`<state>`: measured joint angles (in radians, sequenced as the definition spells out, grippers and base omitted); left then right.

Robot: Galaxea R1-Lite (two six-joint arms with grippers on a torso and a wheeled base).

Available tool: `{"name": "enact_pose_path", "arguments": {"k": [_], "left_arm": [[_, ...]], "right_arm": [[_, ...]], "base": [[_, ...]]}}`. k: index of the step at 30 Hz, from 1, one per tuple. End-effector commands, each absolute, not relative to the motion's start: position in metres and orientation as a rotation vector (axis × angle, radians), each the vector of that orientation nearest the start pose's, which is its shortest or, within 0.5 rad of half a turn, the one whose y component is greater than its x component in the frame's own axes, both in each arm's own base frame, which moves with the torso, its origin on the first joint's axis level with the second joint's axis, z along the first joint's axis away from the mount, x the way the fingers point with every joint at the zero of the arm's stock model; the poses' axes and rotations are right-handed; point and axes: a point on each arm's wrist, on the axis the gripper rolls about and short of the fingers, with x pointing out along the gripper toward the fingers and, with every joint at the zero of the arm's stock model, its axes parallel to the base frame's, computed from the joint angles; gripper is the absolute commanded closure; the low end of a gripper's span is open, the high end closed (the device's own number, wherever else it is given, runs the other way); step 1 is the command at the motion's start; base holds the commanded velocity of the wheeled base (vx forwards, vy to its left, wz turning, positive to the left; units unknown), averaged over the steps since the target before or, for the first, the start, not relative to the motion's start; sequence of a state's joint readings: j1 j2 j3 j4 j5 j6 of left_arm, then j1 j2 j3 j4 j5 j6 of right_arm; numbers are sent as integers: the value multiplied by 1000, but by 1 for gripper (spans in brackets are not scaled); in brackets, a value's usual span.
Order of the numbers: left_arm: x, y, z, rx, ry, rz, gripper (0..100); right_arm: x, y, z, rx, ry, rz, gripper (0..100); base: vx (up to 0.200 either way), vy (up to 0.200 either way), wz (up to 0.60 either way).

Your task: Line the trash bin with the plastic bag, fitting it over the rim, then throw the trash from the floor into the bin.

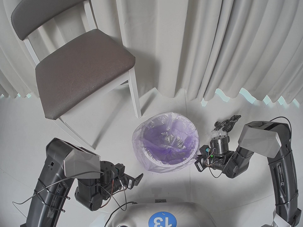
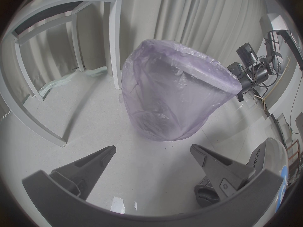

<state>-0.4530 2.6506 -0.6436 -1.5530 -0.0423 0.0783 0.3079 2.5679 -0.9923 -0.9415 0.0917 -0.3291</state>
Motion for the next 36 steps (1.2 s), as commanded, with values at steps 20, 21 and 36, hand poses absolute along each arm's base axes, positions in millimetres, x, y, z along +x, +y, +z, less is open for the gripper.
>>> {"name": "enact_pose_path", "arguments": {"k": [20,21,36], "left_arm": [[311,-160,-92,149,425,-481,0],[311,-160,-92,146,427,-482,0],[307,-164,-92,164,427,-425,0]], "right_arm": [[371,123,-59,-375,491,469,0],[368,122,-57,-376,497,470,0],[328,109,-31,-383,410,415,0]], "base": [[0,0,0],[0,0,0],[0,0,0]]}}
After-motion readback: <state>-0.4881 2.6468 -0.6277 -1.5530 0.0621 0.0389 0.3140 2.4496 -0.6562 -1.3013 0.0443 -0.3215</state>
